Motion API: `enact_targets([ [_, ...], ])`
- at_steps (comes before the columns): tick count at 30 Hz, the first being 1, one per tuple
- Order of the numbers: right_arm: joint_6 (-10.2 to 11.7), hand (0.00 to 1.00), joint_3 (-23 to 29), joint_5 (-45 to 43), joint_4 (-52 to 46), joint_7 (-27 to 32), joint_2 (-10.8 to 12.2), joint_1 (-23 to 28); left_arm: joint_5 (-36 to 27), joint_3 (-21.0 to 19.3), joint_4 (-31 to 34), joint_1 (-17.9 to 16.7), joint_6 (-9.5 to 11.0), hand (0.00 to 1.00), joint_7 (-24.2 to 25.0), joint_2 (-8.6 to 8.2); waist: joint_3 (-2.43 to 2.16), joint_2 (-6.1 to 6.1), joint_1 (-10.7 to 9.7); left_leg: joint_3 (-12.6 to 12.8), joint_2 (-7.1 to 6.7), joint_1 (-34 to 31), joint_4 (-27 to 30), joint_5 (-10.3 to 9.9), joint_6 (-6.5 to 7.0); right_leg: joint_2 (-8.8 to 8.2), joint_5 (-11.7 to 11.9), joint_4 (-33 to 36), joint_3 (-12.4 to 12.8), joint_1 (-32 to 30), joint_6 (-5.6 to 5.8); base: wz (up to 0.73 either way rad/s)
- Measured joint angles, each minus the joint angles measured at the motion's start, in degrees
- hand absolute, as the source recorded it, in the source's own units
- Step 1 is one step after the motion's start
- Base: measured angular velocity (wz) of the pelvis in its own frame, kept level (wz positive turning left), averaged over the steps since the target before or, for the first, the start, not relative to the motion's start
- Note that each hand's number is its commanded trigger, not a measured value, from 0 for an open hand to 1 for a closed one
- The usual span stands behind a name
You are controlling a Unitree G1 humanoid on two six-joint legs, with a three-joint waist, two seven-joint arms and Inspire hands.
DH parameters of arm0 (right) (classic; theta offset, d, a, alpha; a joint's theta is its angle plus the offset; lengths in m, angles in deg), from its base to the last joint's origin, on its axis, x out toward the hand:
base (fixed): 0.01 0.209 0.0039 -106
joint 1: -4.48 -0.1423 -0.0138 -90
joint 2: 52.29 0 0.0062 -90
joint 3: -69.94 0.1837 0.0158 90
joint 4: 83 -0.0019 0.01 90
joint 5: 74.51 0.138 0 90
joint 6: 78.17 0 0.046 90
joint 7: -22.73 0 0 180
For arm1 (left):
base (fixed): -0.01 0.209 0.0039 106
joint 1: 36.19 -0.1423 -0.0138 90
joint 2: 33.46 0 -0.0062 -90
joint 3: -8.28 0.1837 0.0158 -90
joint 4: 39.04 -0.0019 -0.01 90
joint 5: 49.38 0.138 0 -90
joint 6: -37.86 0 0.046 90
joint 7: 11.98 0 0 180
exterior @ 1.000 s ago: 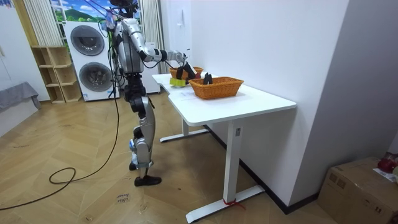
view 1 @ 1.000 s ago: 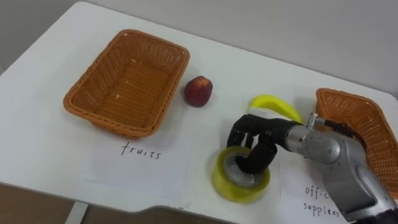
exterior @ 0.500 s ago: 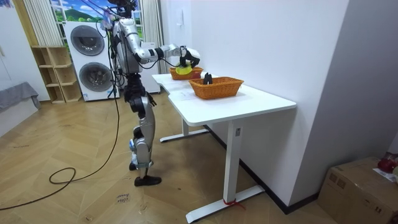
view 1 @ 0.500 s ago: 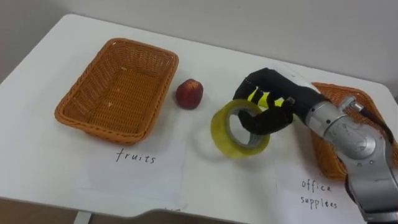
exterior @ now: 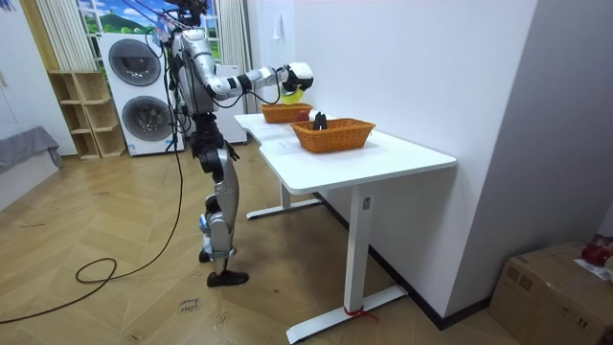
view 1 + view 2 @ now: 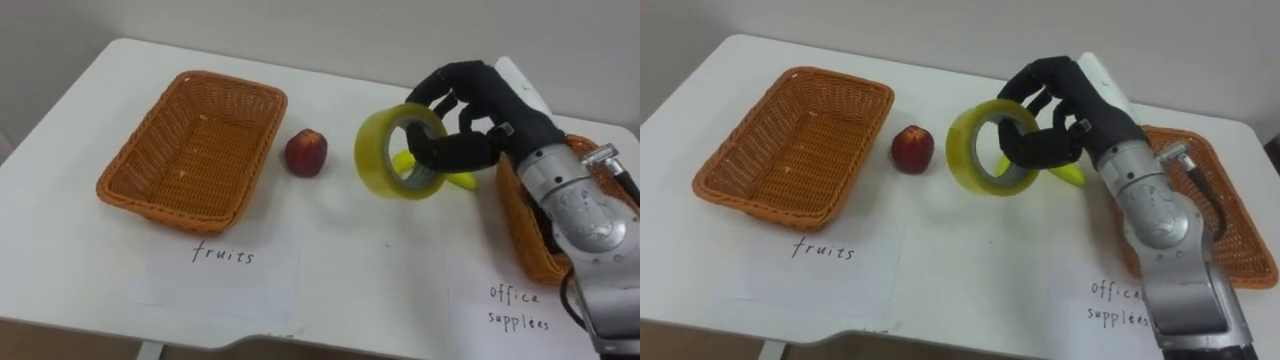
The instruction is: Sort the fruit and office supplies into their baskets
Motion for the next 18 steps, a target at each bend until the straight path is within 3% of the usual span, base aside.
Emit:
enact_targets([
  [6,0.55,1.0,0.7,2.48,0.34,2.65,-0.02,0.0,0.01,0.31,-0.04,-0.97,0.09,0.0,0.05,0.07,-0.01,-0.06,-1.18,0.01,-0.14,-0.01,-0.04,0.0,0.0,0.0,0.0,-0.18,-0.04,0.03,0.0,0.0],
  [10,2.36,1.0,3.23,4.92,3.61,5.81,-0.1,-0.11,-0.04,0.8,-0.02,-1.53,0.1,0.0,0.19,0.05,0.02,-0.26,-1.29,-0.01,-0.12,0.02,-0.11,0.0,0.0,0.02,0.0,-0.35,-0.25,0.17,0.01,0.0],
  [18,2.42,1.0,4.77,9.32,8.57,8.99,-1.3,-0.12,-1.66,0.77,-0.1,-1.84,0.1,0.0,1.28,0.12,0.19,-0.18,-3.02,0.28,-0.04,0.03,-0.3,-0.01,-0.01,0.1,0.0,-0.34,-0.32,-0.03,0.0,-0.02],
])
